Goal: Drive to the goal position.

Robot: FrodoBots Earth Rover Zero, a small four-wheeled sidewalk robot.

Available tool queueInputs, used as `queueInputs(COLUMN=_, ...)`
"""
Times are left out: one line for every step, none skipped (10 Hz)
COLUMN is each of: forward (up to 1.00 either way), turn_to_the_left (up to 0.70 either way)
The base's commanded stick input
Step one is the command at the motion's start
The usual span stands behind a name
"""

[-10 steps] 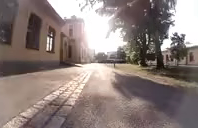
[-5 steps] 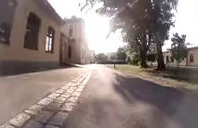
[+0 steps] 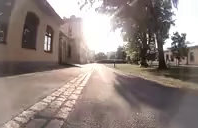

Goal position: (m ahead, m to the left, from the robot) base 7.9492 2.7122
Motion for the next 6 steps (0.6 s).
queueInputs(forward=0.44, turn_to_the_left=0.02)
queueInputs(forward=0.44, turn_to_the_left=0.02)
queueInputs(forward=0.44, turn_to_the_left=0.02)
queueInputs(forward=0.44, turn_to_the_left=0.02)
queueInputs(forward=0.44, turn_to_the_left=0.02)
queueInputs(forward=0.44, turn_to_the_left=0.02)
